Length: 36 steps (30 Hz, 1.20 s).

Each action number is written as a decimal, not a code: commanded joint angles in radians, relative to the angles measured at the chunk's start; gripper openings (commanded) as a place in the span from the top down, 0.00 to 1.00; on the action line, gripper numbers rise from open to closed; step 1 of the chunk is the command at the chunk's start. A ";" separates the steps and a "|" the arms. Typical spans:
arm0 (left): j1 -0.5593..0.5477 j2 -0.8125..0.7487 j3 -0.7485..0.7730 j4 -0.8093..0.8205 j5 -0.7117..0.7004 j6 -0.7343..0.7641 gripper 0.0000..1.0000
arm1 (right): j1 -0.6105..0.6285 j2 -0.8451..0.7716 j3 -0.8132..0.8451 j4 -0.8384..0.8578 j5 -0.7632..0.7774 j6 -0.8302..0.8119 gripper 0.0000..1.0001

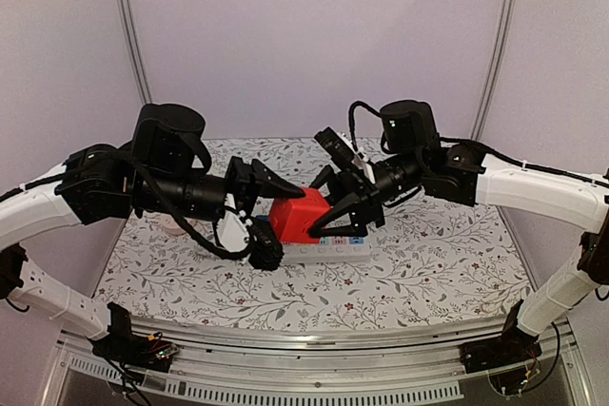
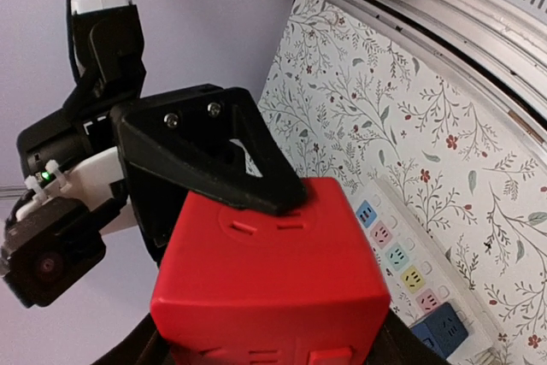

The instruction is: Insert the plug

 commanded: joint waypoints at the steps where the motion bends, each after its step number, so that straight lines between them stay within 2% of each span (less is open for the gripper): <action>1: -0.049 0.005 0.011 -0.009 -0.003 -0.049 0.61 | 0.003 0.001 0.026 -0.017 0.022 -0.019 1.00; 3: -0.063 -0.001 0.007 -0.013 -0.015 -0.066 0.82 | 0.003 0.002 0.026 -0.023 0.036 -0.020 1.00; 4: -0.072 -0.005 0.003 -0.015 -0.021 -0.076 0.96 | 0.003 0.003 0.026 -0.025 0.039 -0.020 1.00; 6: -0.085 -0.014 -0.001 -0.016 -0.030 -0.137 1.00 | 0.004 0.003 0.030 -0.026 0.047 -0.014 0.98; 7: -0.088 -0.015 0.004 -0.017 -0.037 -0.179 1.00 | 0.004 0.002 0.032 -0.024 0.068 -0.006 0.84; 9: -0.087 -0.003 0.026 -0.026 -0.086 -0.287 1.00 | 0.002 -0.003 0.033 -0.023 0.124 0.024 0.14; 10: -0.083 0.011 0.046 -0.053 -0.117 -0.349 1.00 | -0.005 -0.013 0.027 -0.021 0.164 0.039 0.03; 14: 0.000 0.154 0.241 -0.348 -0.136 -0.644 1.00 | -0.049 -0.079 -0.023 -0.019 0.325 0.116 0.01; 17: 0.109 0.328 0.442 -0.629 -0.023 -0.825 1.00 | -0.077 -0.156 -0.084 -0.011 0.388 0.130 0.01; 20: 0.200 0.487 0.626 -0.833 0.112 -0.909 1.00 | -0.082 -0.206 -0.138 -0.013 0.443 0.119 0.01; 24: 0.282 0.612 0.731 -0.940 0.214 -0.938 1.00 | -0.093 -0.262 -0.196 -0.011 0.504 0.115 0.01; 31: 0.313 0.798 0.861 -1.027 0.140 -0.918 1.00 | -0.118 -0.327 -0.295 -0.004 0.604 0.132 0.01; 36: 0.315 0.903 0.931 -1.075 0.013 -0.831 1.00 | -0.139 -0.365 -0.340 -0.007 0.625 0.122 0.01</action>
